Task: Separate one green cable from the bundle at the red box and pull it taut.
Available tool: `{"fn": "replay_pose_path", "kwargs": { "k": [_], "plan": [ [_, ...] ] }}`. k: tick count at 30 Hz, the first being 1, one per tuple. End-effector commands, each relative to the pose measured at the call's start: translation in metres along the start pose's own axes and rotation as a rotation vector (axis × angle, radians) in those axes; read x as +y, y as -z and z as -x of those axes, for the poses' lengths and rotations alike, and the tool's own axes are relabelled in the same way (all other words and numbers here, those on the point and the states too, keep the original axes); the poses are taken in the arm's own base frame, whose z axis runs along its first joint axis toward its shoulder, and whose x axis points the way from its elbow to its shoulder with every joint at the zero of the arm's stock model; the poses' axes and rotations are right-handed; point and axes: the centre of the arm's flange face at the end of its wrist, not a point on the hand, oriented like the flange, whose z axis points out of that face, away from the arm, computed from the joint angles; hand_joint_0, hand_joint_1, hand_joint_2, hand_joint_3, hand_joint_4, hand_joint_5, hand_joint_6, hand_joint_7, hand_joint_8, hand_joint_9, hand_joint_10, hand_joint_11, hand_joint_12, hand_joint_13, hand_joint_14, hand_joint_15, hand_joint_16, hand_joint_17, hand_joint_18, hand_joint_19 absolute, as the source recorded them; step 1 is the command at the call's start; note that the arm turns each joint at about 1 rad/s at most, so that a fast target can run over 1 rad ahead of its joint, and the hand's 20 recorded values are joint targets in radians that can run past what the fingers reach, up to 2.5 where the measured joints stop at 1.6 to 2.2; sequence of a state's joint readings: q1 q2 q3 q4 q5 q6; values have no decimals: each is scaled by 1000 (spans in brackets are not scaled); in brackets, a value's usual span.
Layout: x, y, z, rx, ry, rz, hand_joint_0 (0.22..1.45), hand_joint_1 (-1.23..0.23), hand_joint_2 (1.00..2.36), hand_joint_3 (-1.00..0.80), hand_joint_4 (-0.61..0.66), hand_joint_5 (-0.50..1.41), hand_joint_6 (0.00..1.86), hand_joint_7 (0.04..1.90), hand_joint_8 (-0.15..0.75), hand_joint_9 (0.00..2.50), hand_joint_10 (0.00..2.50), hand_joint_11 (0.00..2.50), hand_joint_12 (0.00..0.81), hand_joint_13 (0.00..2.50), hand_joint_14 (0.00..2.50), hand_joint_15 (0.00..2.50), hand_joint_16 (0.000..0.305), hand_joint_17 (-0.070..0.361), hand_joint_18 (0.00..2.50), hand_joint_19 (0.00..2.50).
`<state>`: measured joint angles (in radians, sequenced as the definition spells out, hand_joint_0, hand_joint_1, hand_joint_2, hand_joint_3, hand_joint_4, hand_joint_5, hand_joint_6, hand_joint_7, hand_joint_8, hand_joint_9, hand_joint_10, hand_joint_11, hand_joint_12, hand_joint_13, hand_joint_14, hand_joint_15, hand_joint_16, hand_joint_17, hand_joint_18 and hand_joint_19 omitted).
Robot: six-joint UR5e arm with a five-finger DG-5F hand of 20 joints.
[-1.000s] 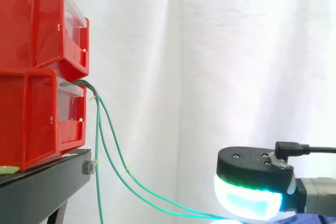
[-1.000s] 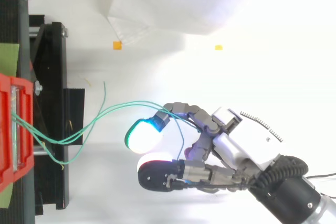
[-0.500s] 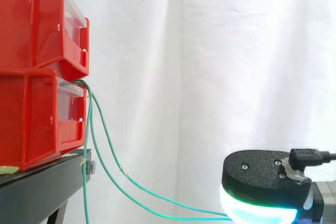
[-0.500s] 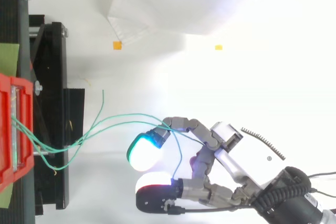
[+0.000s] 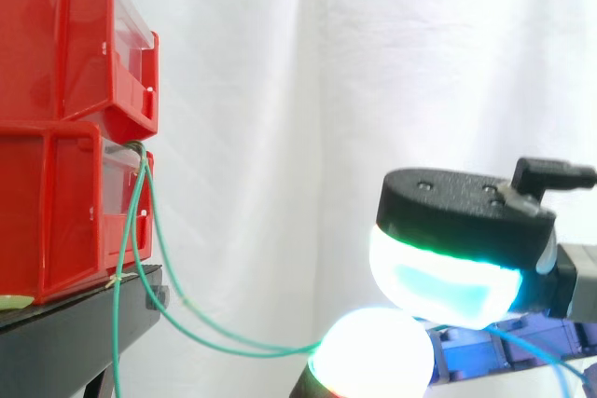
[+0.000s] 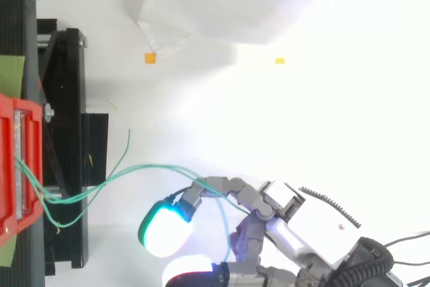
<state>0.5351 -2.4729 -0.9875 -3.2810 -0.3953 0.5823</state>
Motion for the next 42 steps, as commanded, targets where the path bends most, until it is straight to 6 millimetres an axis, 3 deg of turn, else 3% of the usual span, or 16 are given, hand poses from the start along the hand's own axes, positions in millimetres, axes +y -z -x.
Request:
{"fn": "replay_pose_path", "kwargs": {
  "k": [1, 6, 8, 10, 12, 16, 21, 28, 36, 38, 42],
  "plan": [
    [1, 4, -3, 8, -61, 0, 606, -912, 1000, -500, -29, 70, 711, 957, 172, 2435, 20, 1879, 327, 1838, 500, 1700, 44, 100, 1534, 1402],
    [-9, 7, 2, 8, -70, -7, 573, -904, 1000, -500, 49, 54, 708, 1010, 261, 2341, 18, 1926, 345, 1788, 561, 1692, 48, 107, 1528, 1407],
    [-12, 7, 1, 11, -75, -5, 563, -901, 1000, -500, 104, 38, 671, 1121, 295, 2254, 15, 1956, 352, 1749, 551, 1688, 49, 111, 1495, 1403],
    [-16, 9, 2, 15, -68, -6, 551, -898, 1000, -500, 157, 36, 551, 1383, 297, 2149, 14, 1913, 353, 1680, 581, 1675, 51, 114, 1459, 1408],
    [-19, 9, 5, 13, -40, -9, 546, -897, 1000, -500, 171, 33, 507, 1469, 307, 2098, 11, 1891, 351, 1647, 590, 1634, 51, 116, 1440, 1414],
    [-25, 10, 11, 9, 93, -19, 535, -880, 1000, -500, 196, 7, 503, 1379, 318, 2035, 12, 1857, 363, 1621, 595, 1649, 53, 119, 1421, 1400],
    [-32, 11, 18, 11, 89, -15, 517, -887, 1000, -500, 210, -19, 505, 1216, 331, 1899, 13, 1789, 365, 1580, 630, 1583, 56, 126, 1386, 1395],
    [-28, 12, 17, 20, 137, -11, 509, -970, 1000, -500, 207, 8, 501, 1429, 341, 1845, 10, 1776, 370, 1545, 658, 1541, 56, 126, 1348, 1372],
    [-30, 13, 12, 31, 158, 2, 522, -978, 1000, -500, 204, 8, 500, 1426, 338, 1856, 9, 1778, 367, 1544, 640, 1540, 54, 121, 1333, 1380],
    [-30, 13, 12, 31, 159, 3, 522, -979, 1000, -500, 170, 18, 588, 1268, 338, 1947, 9, 1801, 361, 1559, 644, 1546, 53, 120, 1340, 1375],
    [-29, 13, 11, 34, 156, 4, 521, -987, 1000, -500, 140, 26, 643, 1157, 322, 2052, 11, 1827, 364, 1600, 606, 1589, 53, 120, 1363, 1369]
  ]
}}
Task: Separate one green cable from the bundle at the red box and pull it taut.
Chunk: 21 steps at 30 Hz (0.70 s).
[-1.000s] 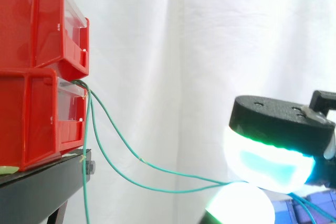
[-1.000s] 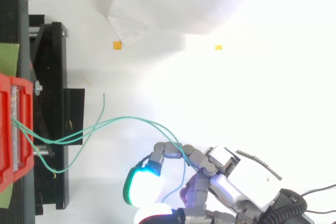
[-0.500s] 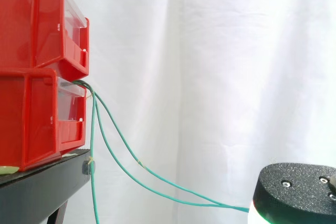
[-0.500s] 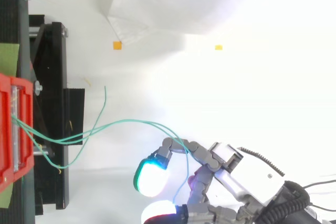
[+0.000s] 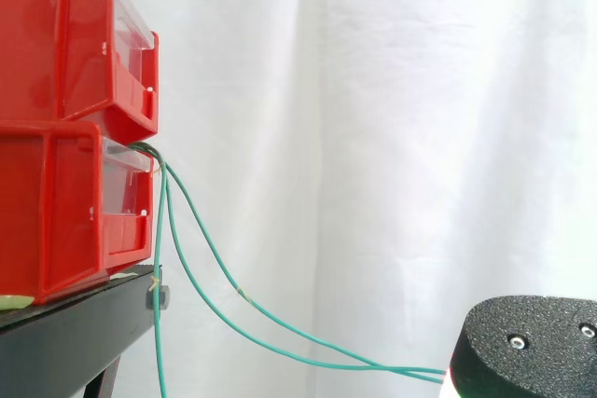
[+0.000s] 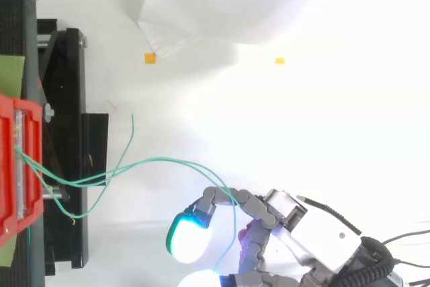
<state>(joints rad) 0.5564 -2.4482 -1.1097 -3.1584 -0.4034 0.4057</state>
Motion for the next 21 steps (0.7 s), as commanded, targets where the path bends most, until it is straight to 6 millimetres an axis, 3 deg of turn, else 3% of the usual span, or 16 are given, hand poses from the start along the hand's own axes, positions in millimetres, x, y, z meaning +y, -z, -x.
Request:
{"fn": "replay_pose_path", "kwargs": {
  "k": [1, 9, 11, 14, 19, 21],
  "plan": [
    [0, 0, 0, 1, 0, 0, 523, -990, 1000, -500, 142, 26, 646, 1155, 319, 2054, 10, 1829, 365, 1605, 596, 1600, 53, 119, 1363, 1368],
    [0, 1, -2, 3, -5, 2, 542, -999, 1000, -500, 155, 24, 619, 1211, 318, 2055, 11, 1858, 351, 1605, 572, 1644, 51, 115, 1354, 1377],
    [0, 1, -2, 3, -5, 2, 552, -979, 1000, -500, 190, 27, 503, 1439, 306, 2017, 10, 1859, 344, 1602, 564, 1634, 50, 112, 1346, 1383],
    [0, 1, -2, 4, -11, 5, 552, -959, 1000, -500, 225, -13, 504, 1241, 311, 1918, 11, 1806, 345, 1582, 554, 1638, 49, 110, 1331, 1393],
    [0, 1, -2, 4, -12, 5, 545, -942, 1000, -500, 269, -39, 505, 1100, 315, 1773, 16, 1637, 348, 1539, 586, 1595, 49, 111, 1305, 1392],
    [0, 0, -3, 4, -14, 6, 544, -943, 1000, -500, 300, -62, 504, 986, 321, 1624, 20, 1446, 346, 1487, 621, 1535, 50, 113, 1276, 1393]
  ]
}}
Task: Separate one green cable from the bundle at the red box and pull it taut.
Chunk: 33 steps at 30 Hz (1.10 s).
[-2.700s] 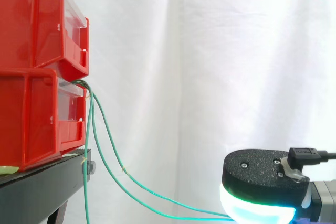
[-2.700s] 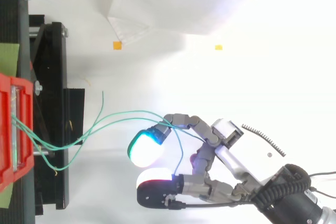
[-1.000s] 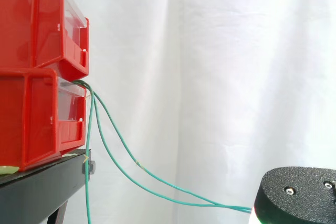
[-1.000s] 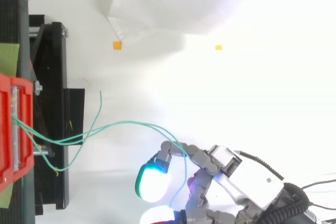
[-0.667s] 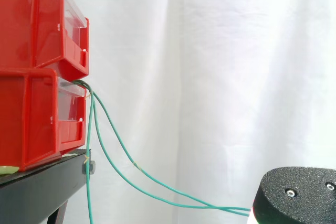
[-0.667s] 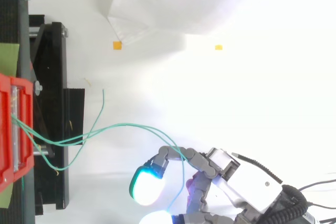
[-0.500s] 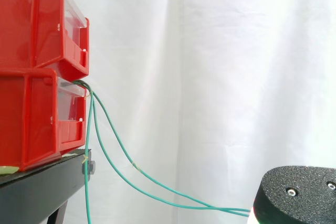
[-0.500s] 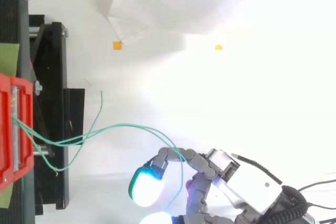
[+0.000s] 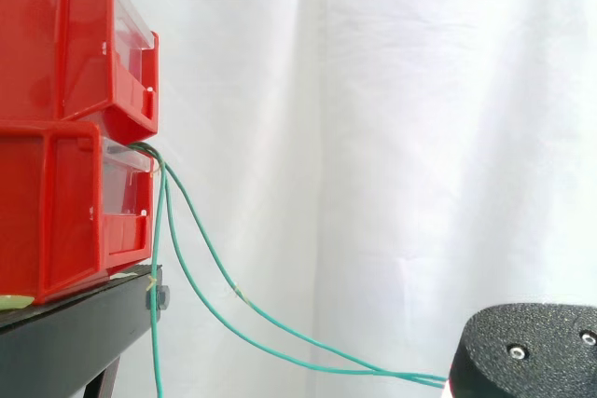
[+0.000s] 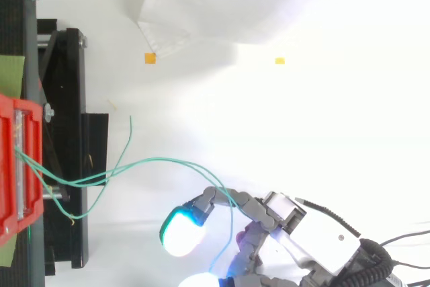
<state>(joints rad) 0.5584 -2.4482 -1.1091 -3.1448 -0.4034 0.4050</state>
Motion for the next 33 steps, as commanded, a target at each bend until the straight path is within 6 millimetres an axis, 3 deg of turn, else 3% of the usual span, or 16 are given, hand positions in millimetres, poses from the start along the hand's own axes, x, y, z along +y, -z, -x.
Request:
{"fn": "replay_pose_path", "kwargs": {
  "k": [1, 5, 9, 11, 13, 14, 22, 27, 29, 32, 33],
  "plan": [
    [0, 1, -1, 2, -3, 1, 542, -946, 1000, -500, 302, -75, 504, 942, 329, 1518, 20, 1347, 347, 1450, 629, 1507, 50, 113, 1265, 1383],
    [0, 0, 0, 1, -4, 2, 544, -960, 1000, -500, 282, -75, 504, 911, 330, 1291, 22, 1165, 348, 1354, 668, 1427, 50, 113, 1214, 1393],
    [0, -1, -1, 2, -13, 5, 583, -1023, 1000, -500, 340, -58, 504, 960, 319, 1234, 20, 1140, 342, 1299, 638, 1421, 48, 108, 1150, 1395],
    [0, -1, -1, 2, -13, 5, 599, -1046, 1000, -500, 321, -44, 505, 1101, 324, 1225, 22, 1145, 340, 1284, 612, 1429, 48, 108, 1133, 1392],
    [0, -1, -1, 2, -13, 5, 616, -1067, 1000, -500, 231, -26, 502, 1393, 331, 1213, 21, 1171, 340, 1268, 580, 1442, 47, 106, 1105, 1382],
    [0, -1, -1, 2, -13, 5, 618, -1070, 1000, -500, 212, -23, 530, 1425, 328, 1223, 20, 1187, 339, 1266, 575, 1432, 47, 105, 1100, 1380],
    [0, -2, 0, -1, -13, 6, 555, -1031, 1000, -500, 148, -37, 744, 1069, 335, 1490, 20, 1307, 349, 1349, 575, 1439, 49, 111, 1160, 1387],
    [0, -2, 0, 0, -16, 6, 466, -906, 1000, -500, 205, -17, 668, 1096, 352, 1602, 21, 1296, 386, 1408, 627, 1421, 58, 130, 1252, 1352],
    [0, -2, -1, 2, -17, 7, 420, -809, 1000, -500, 240, 8, 501, 1387, 361, 1612, 21, 1263, 410, 1430, 655, 1384, 65, 146, 1276, 1249],
    [0, -3, -1, 0, -19, 8, 413, -753, 1000, -500, 321, -51, 504, 1036, 353, 1439, 23, 1093, 418, 1422, 551, 1358, 68, 152, 1240, 1181],
    [0, -3, -1, 0, -19, 8, 414, -758, 1000, -500, 325, -59, 504, 1003, 360, 1429, 23, 1100, 424, 1415, 556, 1356, 68, 152, 1230, 1174]
  ]
}}
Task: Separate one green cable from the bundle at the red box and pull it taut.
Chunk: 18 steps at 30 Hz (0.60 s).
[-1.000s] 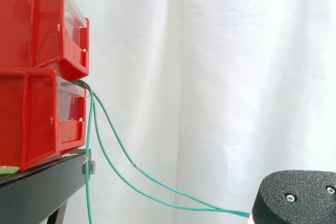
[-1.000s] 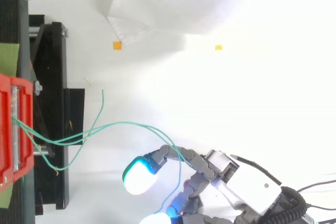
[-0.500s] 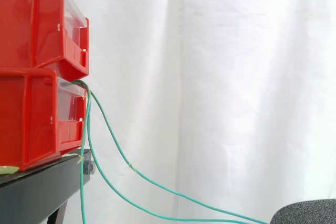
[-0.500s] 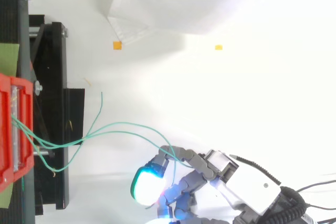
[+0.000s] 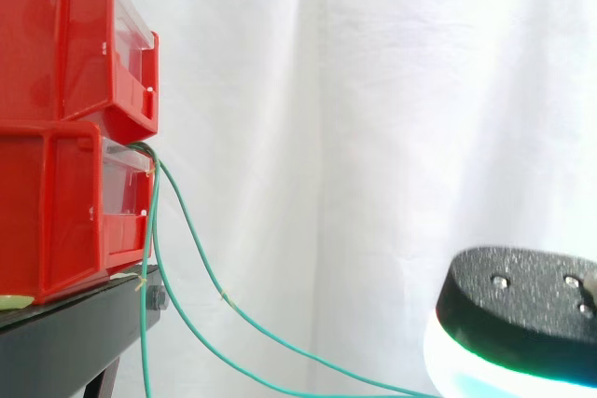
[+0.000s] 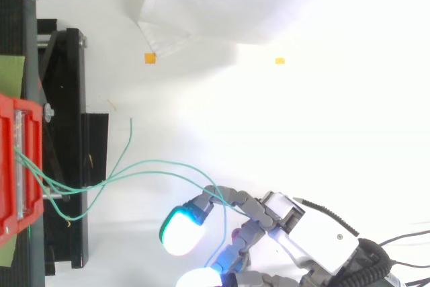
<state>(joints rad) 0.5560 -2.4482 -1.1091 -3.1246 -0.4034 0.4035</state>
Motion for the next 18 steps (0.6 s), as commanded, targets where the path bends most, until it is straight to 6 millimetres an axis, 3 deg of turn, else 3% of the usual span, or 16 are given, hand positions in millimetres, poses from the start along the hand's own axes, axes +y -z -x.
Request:
{"fn": "replay_pose_path", "kwargs": {
  "k": [1, 5, 10, 13, 14, 18],
  "plan": [
    [0, 0, 0, 0, 0, 1, 423, -796, 1000, -500, 317, -79, 504, 935, 358, 1353, 22, 1075, 415, 1387, 555, 1351, 66, 148, 1206, 1200],
    [0, 0, -1, 1, 16, 0, 495, -943, 1000, -500, 166, -179, 502, 714, 313, 1053, 21, 907, 372, 1274, 429, 1390, 57, 128, 1125, 1361],
    [0, 1, -1, 3, 22, 1, 562, -1009, 1000, -500, 39, -204, 501, 645, 319, 986, 21, 1094, 348, 1141, 467, 1348, 50, 114, 1022, 1364],
    [0, 1, -1, 1, 24, 2, 528, -1004, 1000, -500, 166, -125, 502, 750, 337, 948, 16, 1129, 361, 1025, 446, 1309, 49, 111, 922, 1345],
    [0, 1, -1, 1, 25, 1, 496, -996, 1000, -500, 248, -86, 504, 864, 342, 938, 15, 1083, 383, 1025, 276, 1331, 52, 117, 902, 1336],
    [0, 2, -3, 4, 23, 3, 437, -898, 1000, -500, 301, -33, 504, 1000, 347, 1077, 16, 994, 415, 1060, 141, 1317, 57, 128, 938, 1305]
  ]
}}
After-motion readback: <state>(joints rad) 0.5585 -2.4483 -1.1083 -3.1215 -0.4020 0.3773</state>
